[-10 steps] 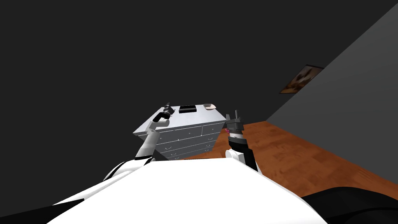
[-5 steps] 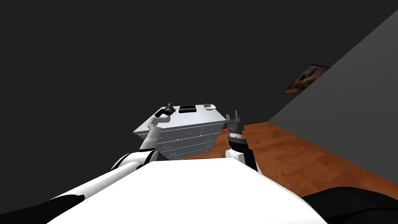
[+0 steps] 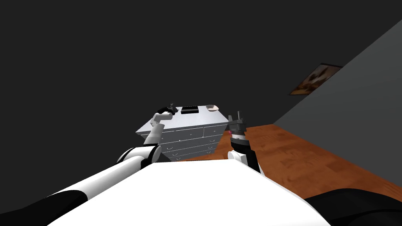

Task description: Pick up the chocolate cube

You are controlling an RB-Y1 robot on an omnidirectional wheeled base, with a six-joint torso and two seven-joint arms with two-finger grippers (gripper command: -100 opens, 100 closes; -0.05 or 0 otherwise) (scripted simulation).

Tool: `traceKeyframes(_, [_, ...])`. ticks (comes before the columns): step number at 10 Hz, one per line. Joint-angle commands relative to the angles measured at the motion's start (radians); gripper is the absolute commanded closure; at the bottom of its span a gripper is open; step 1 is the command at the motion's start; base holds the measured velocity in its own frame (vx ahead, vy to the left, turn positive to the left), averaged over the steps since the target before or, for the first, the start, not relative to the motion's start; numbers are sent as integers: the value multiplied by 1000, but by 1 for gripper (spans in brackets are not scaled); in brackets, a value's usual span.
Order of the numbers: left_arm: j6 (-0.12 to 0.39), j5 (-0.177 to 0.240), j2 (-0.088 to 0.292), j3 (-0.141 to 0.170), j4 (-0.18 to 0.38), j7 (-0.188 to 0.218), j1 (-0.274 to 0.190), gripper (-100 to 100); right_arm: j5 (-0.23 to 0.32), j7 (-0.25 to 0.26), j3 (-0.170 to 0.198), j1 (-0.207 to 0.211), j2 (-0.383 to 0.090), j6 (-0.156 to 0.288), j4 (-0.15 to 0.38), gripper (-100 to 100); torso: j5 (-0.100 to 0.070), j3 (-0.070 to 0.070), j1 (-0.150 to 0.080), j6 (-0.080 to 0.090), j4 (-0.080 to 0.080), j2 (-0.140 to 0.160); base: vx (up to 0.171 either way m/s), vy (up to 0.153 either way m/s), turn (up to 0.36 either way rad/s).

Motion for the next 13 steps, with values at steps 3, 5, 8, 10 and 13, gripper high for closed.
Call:
traceKeyframes(3, [101, 4, 9, 11, 63, 47, -72, -100, 0, 0, 0, 0, 0, 0, 0, 0, 0, 0, 0, 0, 0, 0, 3, -15, 39])
traceKeyframes(5, [158, 5, 15, 18, 105, 76, -118, -100, 0, 0, 0, 0, 0, 0, 0, 0, 0, 0, 0, 0, 0, 0, 7, -19, 85])
traceKeyframes(8, [234, 6, 21, 24, 157, 103, -176, -100, 0, 0, 0, 0, 0, 0, 0, 0, 0, 0, 0, 0, 0, 0, 5, -10, 39])
traceKeyframes(10, [291, 5, 26, 30, 198, 130, -221, -100, 0, 0, 0, 0, 0, 0, 0, 0, 0, 0, 0, 0, 0, 0, 8, -14, 67])
traceKeyframes(13, [370, 5, 32, 36, 247, 155, -275, -100, 0, 0, 0, 0, 0, 0, 0, 0, 0, 0, 0, 0, 0, 0, 3, -7, 53])
